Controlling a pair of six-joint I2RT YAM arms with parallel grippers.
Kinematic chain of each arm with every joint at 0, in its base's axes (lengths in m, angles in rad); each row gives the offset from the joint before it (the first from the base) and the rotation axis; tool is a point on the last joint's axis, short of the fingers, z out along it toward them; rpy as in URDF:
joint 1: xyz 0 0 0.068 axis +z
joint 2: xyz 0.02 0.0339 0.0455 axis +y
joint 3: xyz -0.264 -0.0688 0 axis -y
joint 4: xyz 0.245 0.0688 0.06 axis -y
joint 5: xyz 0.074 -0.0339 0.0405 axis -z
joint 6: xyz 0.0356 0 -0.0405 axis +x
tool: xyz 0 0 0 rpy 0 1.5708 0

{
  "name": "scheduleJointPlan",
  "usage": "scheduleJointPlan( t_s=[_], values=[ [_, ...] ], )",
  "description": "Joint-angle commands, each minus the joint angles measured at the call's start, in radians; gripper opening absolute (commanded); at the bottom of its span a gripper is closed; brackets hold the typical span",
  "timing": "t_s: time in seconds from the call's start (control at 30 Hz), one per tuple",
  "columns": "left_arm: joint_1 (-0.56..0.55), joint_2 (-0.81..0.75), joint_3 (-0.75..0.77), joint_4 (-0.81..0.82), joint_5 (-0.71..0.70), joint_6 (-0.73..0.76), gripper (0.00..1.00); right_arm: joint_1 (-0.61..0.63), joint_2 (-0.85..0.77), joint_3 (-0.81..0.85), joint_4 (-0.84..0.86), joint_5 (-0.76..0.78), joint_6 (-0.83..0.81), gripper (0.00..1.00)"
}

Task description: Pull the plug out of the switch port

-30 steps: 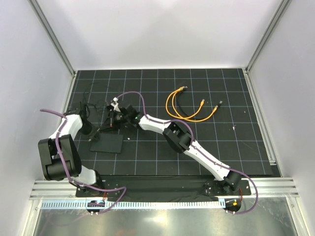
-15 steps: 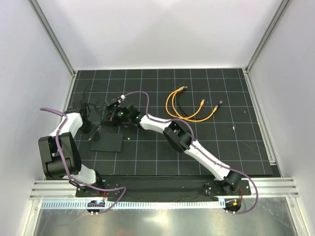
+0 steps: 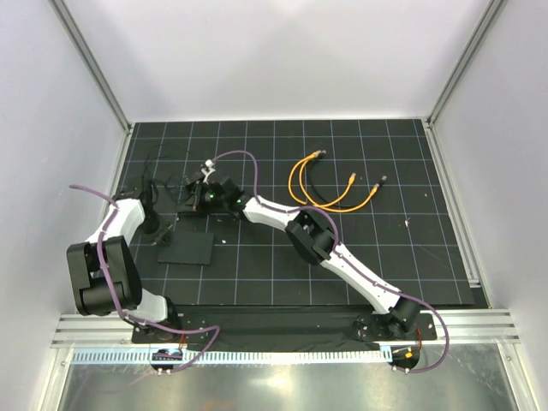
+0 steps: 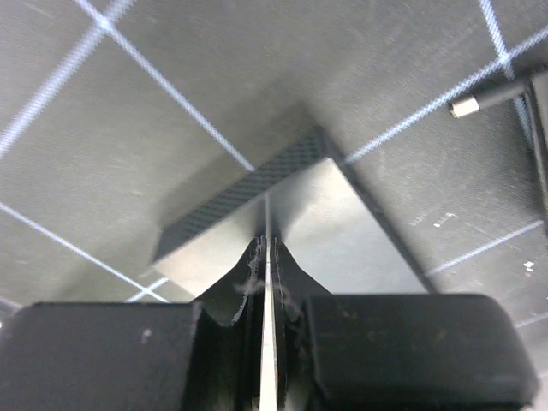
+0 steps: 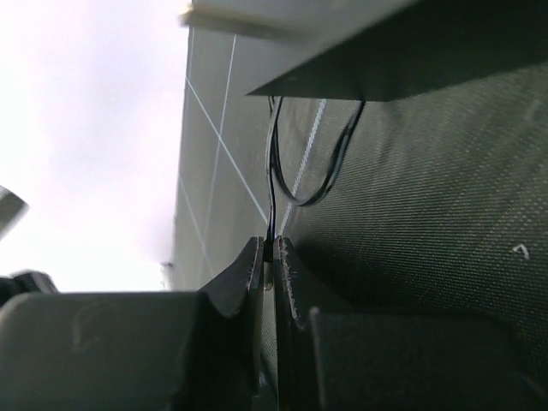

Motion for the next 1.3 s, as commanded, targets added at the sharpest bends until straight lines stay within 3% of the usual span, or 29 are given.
scheduleJointPlan(
  t_s=[0.0,0.17,0.33,0.57,0.7,0.93,1.1,1.27],
  values=[
    [0.006,-0.088,0.001,-0.019,-0.073,0.053,0.10,-0.026,-0.065,0.024,-0.053,-0.021,-0.164,0.01],
    [0.006,-0.194,0.031,-0.012,-0.043,0.076,0.16,-0.058,-0.090,0.021,-0.065,-0.021,-0.219,0.01],
    [0.006,-0.198,0.093,0.050,0.067,0.110,0.30,-0.104,-0.084,0.032,-0.053,-0.047,-0.200,0.03],
    [0.006,-0.084,0.185,0.145,0.204,0.060,0.41,-0.112,-0.103,0.024,-0.073,-0.103,-0.234,0.38],
    [0.006,-0.005,0.228,0.206,0.198,0.040,0.45,-0.117,-0.136,-0.020,-0.079,-0.149,-0.260,0.48],
    [0.007,0.232,0.365,0.228,0.245,0.011,0.47,-0.147,-0.339,-0.285,0.095,-0.241,-0.328,0.58],
    [0.007,0.338,0.417,0.269,0.268,-0.038,0.50,-0.219,-0.507,-0.543,0.240,-0.254,-0.368,0.71],
    [0.006,0.427,0.458,0.307,0.291,-0.083,0.50,-0.333,-0.533,-0.649,0.327,-0.262,-0.311,0.73]
  ],
)
